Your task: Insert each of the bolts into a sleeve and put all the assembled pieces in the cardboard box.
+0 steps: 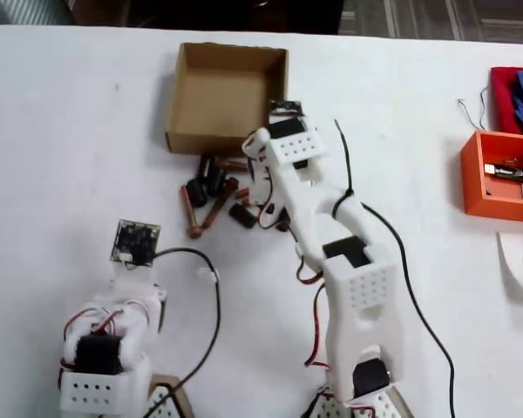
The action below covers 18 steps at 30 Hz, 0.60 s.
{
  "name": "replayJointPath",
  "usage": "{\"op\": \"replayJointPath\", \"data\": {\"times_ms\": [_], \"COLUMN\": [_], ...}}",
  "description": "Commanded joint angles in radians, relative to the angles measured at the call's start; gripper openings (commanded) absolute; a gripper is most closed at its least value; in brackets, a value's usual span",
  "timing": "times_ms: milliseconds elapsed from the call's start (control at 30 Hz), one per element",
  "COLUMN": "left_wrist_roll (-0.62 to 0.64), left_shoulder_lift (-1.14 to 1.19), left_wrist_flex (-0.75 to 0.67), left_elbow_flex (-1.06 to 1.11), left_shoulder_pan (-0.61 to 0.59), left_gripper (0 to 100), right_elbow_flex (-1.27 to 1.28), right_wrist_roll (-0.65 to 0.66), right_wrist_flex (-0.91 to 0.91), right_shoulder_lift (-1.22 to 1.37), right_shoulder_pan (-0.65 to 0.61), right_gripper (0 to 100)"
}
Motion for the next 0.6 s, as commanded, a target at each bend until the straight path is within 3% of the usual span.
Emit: {"op": "replayJointPath", "data": {"times_ms": [0,567], "left_wrist_roll": [0.002,0.002], "left_shoulder_lift": [-0.026,-0.026], "left_wrist_flex": [0.003,0.003], "left_elbow_flex": [0.019,0.019], "left_shoulder_pan": [0.009,0.009], "left_gripper": [3,3], "right_elbow_flex": [-0.034,0.049], "right_wrist_roll": [-0.005,0.000], "right_wrist_flex": [-0.001,-0.058], "right_shoulder_lift": [-0.005,-0.007], "right_shoulder_pan": [0.004,0.038], "right_gripper": [17.3,17.3]}}
